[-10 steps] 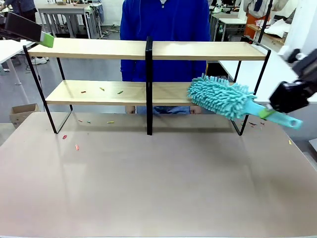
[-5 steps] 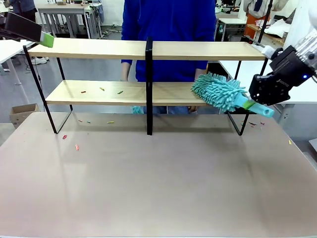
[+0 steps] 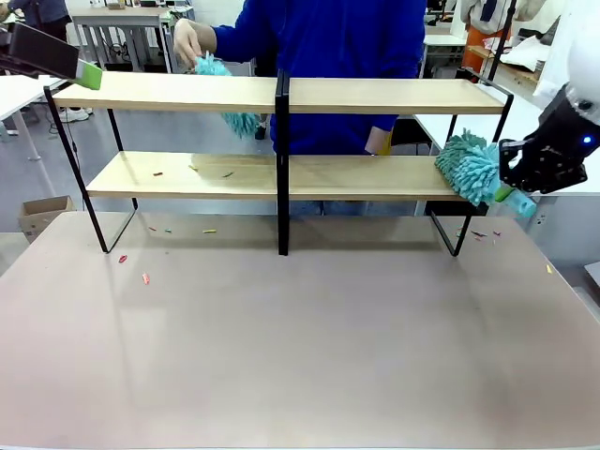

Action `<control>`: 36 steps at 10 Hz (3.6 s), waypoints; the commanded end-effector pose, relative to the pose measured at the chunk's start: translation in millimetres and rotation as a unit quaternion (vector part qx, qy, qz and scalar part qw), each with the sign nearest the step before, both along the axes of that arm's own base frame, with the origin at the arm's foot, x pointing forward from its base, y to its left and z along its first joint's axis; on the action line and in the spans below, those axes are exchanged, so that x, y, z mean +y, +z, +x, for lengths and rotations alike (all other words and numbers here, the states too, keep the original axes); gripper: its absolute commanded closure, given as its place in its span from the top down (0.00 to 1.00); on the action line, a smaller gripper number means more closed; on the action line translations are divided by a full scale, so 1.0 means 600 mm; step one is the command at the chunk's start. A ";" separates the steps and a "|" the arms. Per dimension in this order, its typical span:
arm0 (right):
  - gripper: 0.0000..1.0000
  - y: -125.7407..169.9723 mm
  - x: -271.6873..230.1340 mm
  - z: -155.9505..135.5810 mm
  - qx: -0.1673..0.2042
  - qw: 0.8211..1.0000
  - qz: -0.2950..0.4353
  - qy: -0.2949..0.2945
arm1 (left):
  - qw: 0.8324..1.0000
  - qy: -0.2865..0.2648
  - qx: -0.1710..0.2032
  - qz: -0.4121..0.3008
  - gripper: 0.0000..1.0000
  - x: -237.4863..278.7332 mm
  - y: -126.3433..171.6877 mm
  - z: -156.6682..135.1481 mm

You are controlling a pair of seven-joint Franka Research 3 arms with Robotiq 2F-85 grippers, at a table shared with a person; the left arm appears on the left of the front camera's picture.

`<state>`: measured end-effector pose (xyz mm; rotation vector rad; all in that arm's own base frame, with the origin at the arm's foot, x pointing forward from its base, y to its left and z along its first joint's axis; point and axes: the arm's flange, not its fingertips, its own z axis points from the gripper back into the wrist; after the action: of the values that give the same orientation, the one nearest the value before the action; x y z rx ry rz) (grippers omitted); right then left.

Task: Clean the shelves.
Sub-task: Clean a randomly selected level of the Shelf with the Duster, then clean another randomly selected level of the Shelf with the Duster.

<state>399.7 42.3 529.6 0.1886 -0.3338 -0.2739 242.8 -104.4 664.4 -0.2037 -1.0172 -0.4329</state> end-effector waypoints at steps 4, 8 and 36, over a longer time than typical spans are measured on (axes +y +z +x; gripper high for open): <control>0.12 -0.014 0.024 -0.008 -0.021 0.998 0.019 0.053 | 1.000 0.000 -0.001 -0.001 1.00 0.001 0.001 -0.001; 0.12 0.052 -0.097 -0.132 0.091 0.897 0.278 0.330 | 1.000 0.000 -0.001 -0.001 1.00 0.001 0.001 -0.001; 0.12 0.172 -0.356 -0.373 -0.272 0.763 0.290 0.510 | 1.000 0.000 -0.001 -0.001 1.00 0.001 0.001 -0.001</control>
<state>174.2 -171.1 626.5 1.0347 -0.6371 0.7899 242.8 -104.6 664.3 -0.2034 -1.0172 -0.4332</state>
